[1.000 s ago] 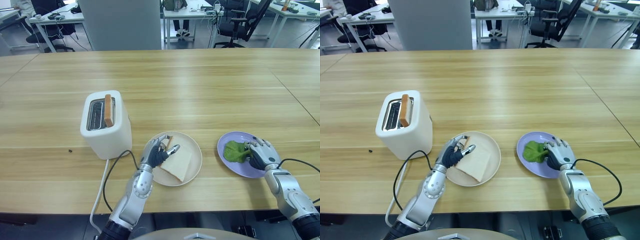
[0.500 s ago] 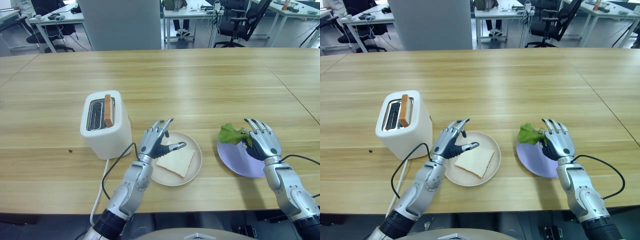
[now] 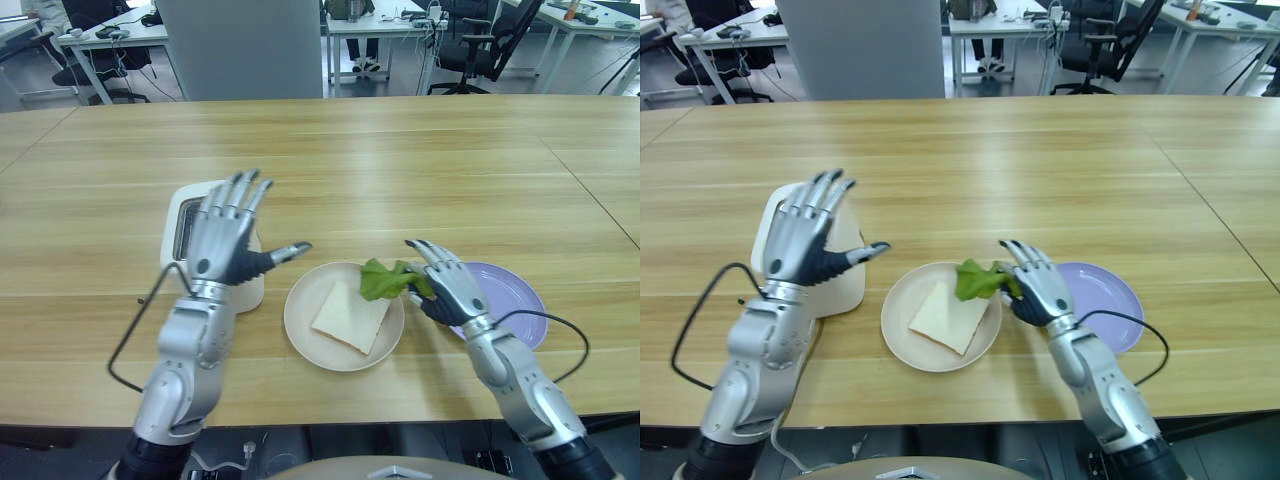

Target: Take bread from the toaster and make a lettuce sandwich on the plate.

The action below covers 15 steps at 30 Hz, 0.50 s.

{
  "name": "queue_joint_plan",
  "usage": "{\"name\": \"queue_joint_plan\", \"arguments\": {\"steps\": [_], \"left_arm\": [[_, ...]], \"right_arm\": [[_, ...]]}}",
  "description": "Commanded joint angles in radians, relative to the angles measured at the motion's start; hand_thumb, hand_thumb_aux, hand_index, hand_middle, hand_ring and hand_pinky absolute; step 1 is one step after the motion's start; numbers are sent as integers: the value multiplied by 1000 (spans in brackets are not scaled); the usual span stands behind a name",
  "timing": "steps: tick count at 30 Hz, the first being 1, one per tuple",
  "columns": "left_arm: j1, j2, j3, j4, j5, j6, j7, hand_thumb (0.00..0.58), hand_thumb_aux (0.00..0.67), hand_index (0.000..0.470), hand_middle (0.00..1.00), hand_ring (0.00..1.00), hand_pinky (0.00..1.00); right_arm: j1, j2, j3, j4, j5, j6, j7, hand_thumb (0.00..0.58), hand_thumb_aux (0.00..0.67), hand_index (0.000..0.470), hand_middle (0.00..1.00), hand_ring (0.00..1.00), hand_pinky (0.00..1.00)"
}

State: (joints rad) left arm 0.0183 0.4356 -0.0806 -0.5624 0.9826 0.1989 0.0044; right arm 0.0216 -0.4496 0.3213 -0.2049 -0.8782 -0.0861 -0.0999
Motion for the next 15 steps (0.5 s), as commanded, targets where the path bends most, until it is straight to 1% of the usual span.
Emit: {"name": "queue_joint_plan", "arguments": {"steps": [1, 7, 15], "left_arm": [[-11, 25, 83, -13, 15, 38, -56, 0, 0, 0, 0, 0, 0], [-19, 65, 147, 102, 18, 84, -95, 0, 0, 0, 0, 0, 0], [-21, 73, 127, 244, 27, 112, -97, 0, 0, 0, 0, 0, 0]], "right_arm": [[-62, 34, 55, 77, -20, -14, 31, 580, 670, 460, 0, 0, 0], [-137, 71, 113, 203, -49, -37, 1, 580, 670, 460, 0, 0, 0], [-145, 96, 153, 297, -36, -77, -12, 580, 670, 460, 0, 0, 0]]}}
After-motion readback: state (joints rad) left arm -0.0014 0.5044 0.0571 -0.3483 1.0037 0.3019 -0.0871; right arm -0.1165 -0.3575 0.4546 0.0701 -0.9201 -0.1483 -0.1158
